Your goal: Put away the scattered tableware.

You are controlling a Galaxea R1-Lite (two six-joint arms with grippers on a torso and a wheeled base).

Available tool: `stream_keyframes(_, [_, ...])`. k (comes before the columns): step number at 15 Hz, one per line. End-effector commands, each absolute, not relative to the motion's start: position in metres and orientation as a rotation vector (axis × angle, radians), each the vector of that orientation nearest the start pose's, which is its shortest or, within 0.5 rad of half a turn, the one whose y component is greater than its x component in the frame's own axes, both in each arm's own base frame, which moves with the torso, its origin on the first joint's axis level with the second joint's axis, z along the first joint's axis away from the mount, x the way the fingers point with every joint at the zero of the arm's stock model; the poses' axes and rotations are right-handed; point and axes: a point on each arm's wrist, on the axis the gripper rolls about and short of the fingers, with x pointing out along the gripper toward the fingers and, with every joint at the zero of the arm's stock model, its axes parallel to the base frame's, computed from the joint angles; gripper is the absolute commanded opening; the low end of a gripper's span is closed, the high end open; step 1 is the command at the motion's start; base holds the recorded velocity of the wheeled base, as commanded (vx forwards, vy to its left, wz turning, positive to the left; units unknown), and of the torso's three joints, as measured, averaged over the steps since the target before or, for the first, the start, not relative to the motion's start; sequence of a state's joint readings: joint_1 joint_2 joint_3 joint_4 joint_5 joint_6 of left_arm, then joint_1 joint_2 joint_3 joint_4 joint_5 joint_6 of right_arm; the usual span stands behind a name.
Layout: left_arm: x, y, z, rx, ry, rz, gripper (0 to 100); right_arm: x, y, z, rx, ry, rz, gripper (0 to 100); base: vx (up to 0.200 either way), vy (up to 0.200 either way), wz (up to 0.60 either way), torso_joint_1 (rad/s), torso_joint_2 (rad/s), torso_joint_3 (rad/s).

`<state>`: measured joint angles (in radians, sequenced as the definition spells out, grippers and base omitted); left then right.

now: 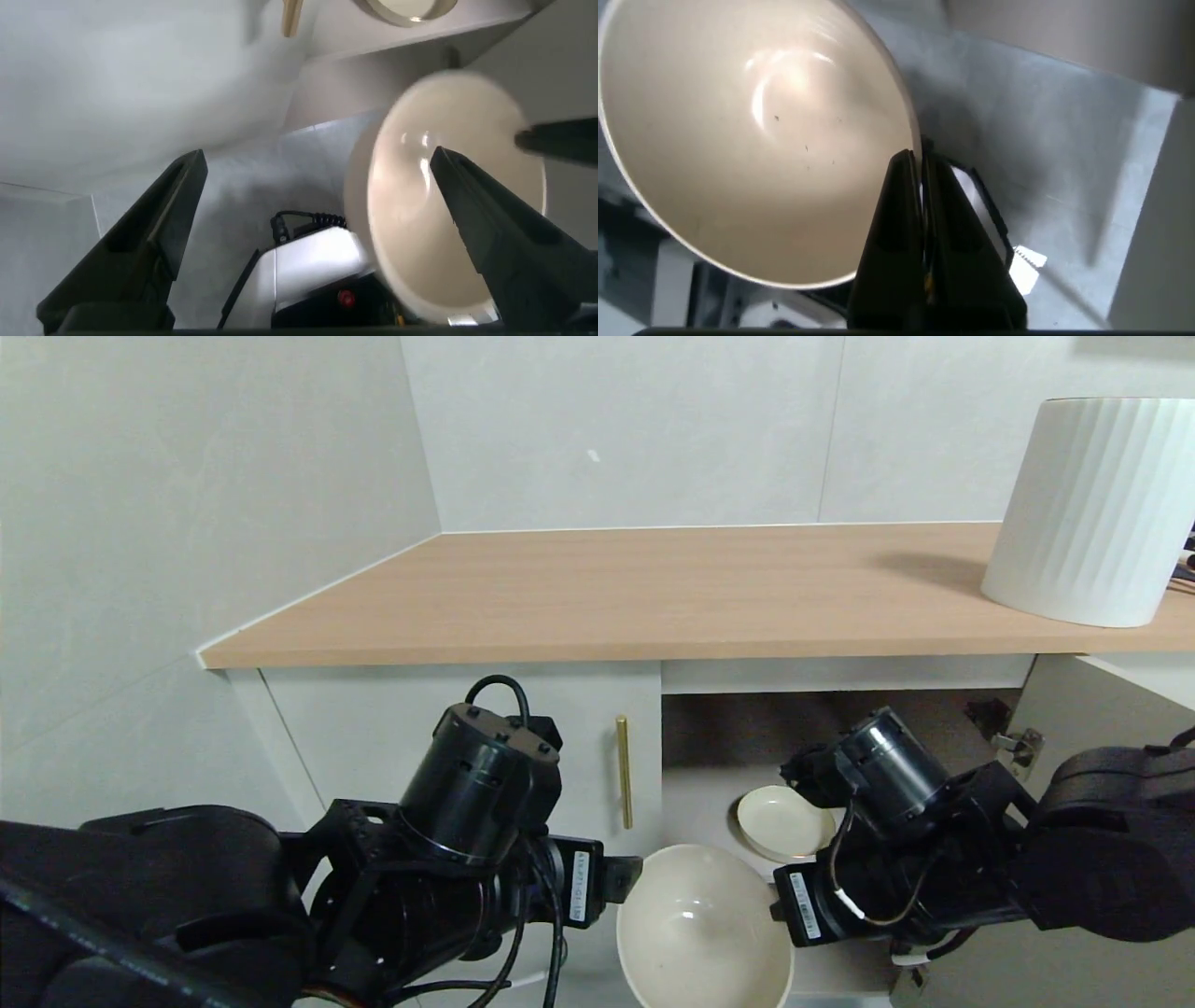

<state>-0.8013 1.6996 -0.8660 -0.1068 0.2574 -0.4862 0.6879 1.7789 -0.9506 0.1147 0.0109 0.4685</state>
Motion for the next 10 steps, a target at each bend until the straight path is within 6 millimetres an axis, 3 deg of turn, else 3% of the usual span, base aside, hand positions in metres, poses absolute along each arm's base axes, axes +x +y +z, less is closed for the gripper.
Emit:
stream_keyframes(1, [0.204, -0.201, 0.154, -0.093, 0.729, -0.35, 100, 0.24, 0.171, 0.134, 0.144, 1.018, 0.348, 0, 0.0, 0.0, 0.0, 0.0, 0.0, 0.0])
stream_keyframes(6, [0.202, -0.2, 0.155, -0.093, 0.728, -0.351, 100, 0.262, 0.139, 0.134, 0.286, 0.958, 0.203, 0, 0.0, 0.0, 0.0, 0.0, 0.0, 0.0])
stream_keyframes(10, [0.202, -0.2, 0.154, -0.09, 0.729, -0.351, 100, 0.277, 0.135, 0.114, 0.322, 0.801, 0.169, 0, 0.0, 0.0, 0.0, 0.0, 0.0, 0.0])
